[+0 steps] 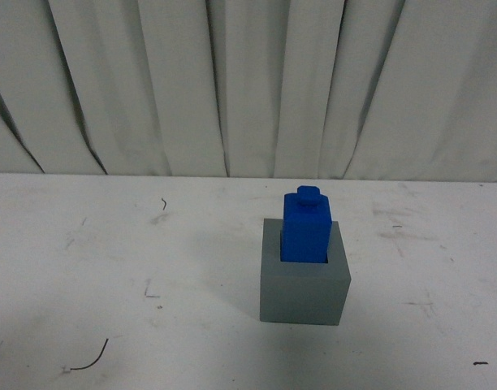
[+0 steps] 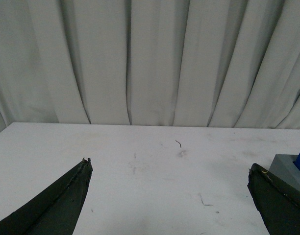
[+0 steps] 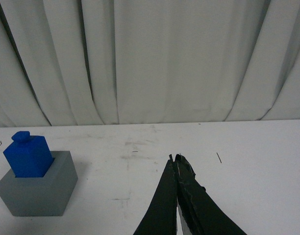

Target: Insert blue part into gray base

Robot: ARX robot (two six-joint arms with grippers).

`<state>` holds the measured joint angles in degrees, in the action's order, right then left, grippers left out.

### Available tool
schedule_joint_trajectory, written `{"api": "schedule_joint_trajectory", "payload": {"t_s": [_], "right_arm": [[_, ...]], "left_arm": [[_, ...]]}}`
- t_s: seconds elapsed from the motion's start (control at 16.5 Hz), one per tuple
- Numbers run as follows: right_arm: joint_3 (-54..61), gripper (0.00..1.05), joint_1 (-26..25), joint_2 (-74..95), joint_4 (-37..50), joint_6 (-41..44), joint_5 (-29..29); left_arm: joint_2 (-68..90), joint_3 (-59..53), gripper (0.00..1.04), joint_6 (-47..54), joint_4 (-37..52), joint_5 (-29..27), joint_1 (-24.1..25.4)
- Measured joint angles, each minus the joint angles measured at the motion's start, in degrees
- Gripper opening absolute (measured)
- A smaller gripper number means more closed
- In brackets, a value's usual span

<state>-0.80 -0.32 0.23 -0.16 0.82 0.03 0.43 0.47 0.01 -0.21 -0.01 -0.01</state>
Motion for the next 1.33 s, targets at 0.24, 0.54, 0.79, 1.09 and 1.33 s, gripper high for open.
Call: {"api": "schedule_joint_trajectory", "payload": {"t_s": [0.24, 0.54, 0.79, 1.09, 1.33], "right_arm": [[0.0, 0.08, 0.0, -0.02, -0.07, 0.02, 0.0], [0.0, 0.7, 0.0, -0.02, -0.07, 0.0, 0.0], [0.0, 0.98, 0.0, -0.02, -0.07, -0.17, 0.0], [0.0, 0.98, 0.0, -0.02, -0.07, -0.17, 0.0], [0.0, 0.98, 0.0, -0.02, -0.07, -0.17, 0.0]], "left_arm": [[0.0, 0.0, 0.98, -0.02, 0.04, 0.0, 0.0], [0.0, 0.0, 0.98, -0.02, 0.04, 0.0, 0.0], [0.0, 0.0, 0.98, 0.0, 0.04, 0.0, 0.0], [0.0, 0.0, 0.98, 0.0, 0.04, 0.0, 0.0], [0.0, 0.0, 0.98, -0.02, 0.04, 0.0, 0.0]]}}
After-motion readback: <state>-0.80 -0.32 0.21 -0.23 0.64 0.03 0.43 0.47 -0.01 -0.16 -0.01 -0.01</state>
